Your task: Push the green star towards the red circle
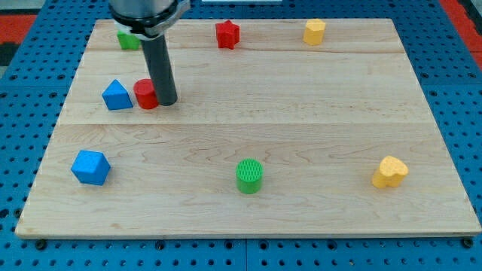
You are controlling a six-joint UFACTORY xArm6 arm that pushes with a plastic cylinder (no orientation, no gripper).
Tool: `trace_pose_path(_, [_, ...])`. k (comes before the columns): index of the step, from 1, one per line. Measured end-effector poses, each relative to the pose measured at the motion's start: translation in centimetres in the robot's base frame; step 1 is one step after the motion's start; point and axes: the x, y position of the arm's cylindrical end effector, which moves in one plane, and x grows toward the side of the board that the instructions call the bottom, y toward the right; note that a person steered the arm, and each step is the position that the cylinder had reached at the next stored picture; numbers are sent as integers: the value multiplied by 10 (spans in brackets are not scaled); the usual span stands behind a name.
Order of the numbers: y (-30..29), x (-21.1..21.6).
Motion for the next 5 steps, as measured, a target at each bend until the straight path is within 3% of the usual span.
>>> trace_pose_path(2, [-27,-12])
trace_pose_path(4, [-7,-150])
trace_pose_path(5, [-25,-189])
